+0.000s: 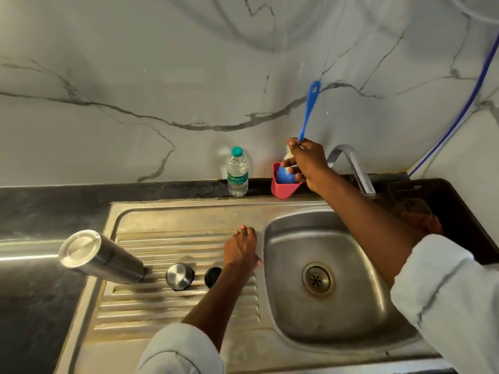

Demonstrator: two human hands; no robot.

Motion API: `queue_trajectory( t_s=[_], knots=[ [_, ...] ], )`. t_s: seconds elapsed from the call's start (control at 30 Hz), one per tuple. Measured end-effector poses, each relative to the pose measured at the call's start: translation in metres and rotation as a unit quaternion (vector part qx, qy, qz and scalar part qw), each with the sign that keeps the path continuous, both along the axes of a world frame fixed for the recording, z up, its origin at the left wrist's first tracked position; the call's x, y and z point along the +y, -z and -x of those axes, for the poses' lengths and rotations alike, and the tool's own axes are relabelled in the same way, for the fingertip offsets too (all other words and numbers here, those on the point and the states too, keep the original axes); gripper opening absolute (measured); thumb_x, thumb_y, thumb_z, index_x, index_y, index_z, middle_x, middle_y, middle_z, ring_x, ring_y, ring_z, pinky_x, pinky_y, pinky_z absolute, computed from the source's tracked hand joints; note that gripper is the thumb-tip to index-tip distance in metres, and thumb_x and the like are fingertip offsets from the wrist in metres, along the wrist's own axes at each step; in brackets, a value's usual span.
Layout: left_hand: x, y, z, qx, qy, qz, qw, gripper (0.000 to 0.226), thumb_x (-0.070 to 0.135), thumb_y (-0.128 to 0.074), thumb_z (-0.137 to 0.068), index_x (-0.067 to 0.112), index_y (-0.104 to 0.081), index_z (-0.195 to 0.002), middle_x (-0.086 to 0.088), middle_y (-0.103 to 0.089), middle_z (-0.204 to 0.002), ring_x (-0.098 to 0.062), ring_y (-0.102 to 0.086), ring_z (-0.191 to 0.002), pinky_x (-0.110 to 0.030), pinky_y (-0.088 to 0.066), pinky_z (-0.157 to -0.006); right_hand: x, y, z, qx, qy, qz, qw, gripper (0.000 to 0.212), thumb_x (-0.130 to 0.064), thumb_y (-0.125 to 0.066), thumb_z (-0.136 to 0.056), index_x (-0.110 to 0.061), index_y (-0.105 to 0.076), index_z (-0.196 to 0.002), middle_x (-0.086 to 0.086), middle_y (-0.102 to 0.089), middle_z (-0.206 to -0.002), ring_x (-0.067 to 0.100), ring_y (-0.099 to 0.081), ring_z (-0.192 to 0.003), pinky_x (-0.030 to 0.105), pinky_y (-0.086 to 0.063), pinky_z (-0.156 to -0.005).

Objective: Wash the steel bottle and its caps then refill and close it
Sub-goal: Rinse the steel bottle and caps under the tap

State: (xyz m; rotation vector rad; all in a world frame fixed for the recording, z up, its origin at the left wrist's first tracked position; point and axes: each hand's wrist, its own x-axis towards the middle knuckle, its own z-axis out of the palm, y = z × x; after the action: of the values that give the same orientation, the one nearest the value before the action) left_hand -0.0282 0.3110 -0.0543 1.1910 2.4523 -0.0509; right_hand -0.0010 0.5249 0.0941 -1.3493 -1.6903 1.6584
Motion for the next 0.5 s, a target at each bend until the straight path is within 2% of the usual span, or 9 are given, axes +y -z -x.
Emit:
queue_trajectory(
  t_s=[0.1, 0.23, 0.33, 0.5],
  knots=[
    [0.000, -0.001, -0.001, 0.001, -0.003, -0.001, 1.000, 0.093, 0.039, -0.087, -0.083, 0.012, -0.036, -0.156, -0.011, -0.042, -0.161, -0.031, -0.052, -0.140, -0.040, -0.048, -0.108, 0.004, 0.014, 0.000, -0.047, -0.003, -0.046, 0.998, 0.030, -0.046, -0.051, -0.105, -0.031, -0.064, -0.128, 0.010, -0.076, -0.078, 0.013, -0.055, -0.044, 0.021, -0.041, -0.038],
    [0.001, -0.003, -0.002, 0.008, -0.002, -0.002, 1.000, 0.092, 0.039, -0.087, -0.084, 0.012, -0.037, -0.155, -0.011, -0.045, -0.159, -0.030, -0.053, -0.139, -0.039, -0.047, -0.108, 0.010, 0.020, 0.000, -0.039, 0.006, -0.107, 0.993, 0.034, -0.045, -0.049, -0.106, -0.030, -0.060, -0.134, 0.009, -0.075, -0.082, 0.003, -0.055, -0.037, 0.018, -0.041, -0.036],
    [0.001, -0.004, -0.003, 0.014, -0.001, 0.000, 1.000, 0.094, 0.040, -0.086, -0.084, 0.012, -0.035, -0.157, -0.011, -0.043, -0.161, -0.030, -0.051, -0.141, -0.038, -0.046, -0.109, 0.015, 0.022, 0.001, -0.008, 0.020, -0.140, 0.990, 0.040, -0.039, -0.058, -0.104, -0.022, -0.052, -0.139, 0.008, -0.074, -0.087, 0.002, -0.059, -0.041, 0.016, -0.045, -0.039],
    [0.001, -0.007, -0.005, 0.010, -0.009, 0.000, 1.000, 0.094, 0.040, -0.088, -0.083, 0.012, -0.036, -0.156, -0.010, -0.045, -0.159, -0.029, -0.053, -0.139, -0.038, -0.047, -0.109, 0.020, 0.027, -0.004, -0.025, 0.033, -0.185, 0.982, 0.049, -0.040, -0.069, -0.097, -0.018, -0.048, -0.136, 0.008, -0.075, -0.090, 0.003, -0.065, -0.048, 0.019, -0.050, -0.044]
  ],
)
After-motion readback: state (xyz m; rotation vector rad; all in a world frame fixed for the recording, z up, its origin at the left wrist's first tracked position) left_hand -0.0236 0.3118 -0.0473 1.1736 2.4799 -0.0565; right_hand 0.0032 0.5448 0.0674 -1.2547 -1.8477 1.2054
